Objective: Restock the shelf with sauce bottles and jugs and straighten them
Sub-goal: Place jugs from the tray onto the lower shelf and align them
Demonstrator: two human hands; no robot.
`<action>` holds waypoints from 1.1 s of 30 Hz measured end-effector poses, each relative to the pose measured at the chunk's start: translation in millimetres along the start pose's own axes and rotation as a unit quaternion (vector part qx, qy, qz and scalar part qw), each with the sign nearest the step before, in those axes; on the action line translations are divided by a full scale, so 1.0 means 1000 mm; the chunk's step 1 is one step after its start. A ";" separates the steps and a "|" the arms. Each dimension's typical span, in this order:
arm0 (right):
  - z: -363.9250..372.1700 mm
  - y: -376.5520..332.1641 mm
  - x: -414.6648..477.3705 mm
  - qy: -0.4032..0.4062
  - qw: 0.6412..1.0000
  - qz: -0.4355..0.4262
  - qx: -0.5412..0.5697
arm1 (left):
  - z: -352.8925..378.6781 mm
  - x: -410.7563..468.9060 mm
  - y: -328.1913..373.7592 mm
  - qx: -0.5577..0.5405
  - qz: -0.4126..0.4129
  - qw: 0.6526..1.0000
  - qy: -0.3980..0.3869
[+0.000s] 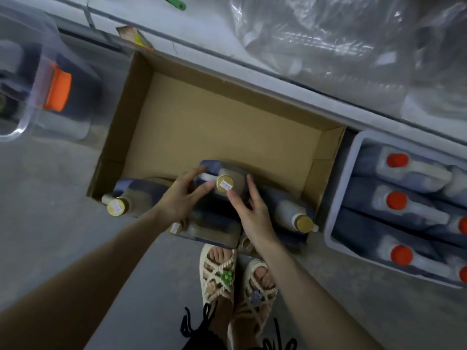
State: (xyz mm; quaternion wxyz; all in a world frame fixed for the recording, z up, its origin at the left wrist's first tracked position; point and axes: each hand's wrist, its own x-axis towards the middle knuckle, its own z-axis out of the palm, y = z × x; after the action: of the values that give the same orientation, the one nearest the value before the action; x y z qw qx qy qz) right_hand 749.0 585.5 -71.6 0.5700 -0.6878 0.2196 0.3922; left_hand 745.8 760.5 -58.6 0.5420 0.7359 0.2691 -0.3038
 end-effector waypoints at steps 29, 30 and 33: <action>-0.044 -0.124 0.041 0.026 0.987 -0.139 -0.076 | -0.002 0.034 0.094 -0.023 0.127 0.986 0.105; -0.047 -0.135 0.024 0.021 0.986 -0.143 -0.078 | -0.005 0.022 0.106 -0.012 0.131 0.985 0.111; -0.063 -0.190 -0.050 0.004 0.984 -0.149 -0.097 | -0.019 -0.038 0.169 0.012 0.128 0.985 0.118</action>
State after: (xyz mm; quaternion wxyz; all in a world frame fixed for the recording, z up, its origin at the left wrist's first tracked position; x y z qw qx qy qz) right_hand 880.1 566.5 86.6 0.5519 -0.7665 0.0779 0.3191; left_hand 845.8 731.6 80.7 0.5316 0.8016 0.2314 -0.1461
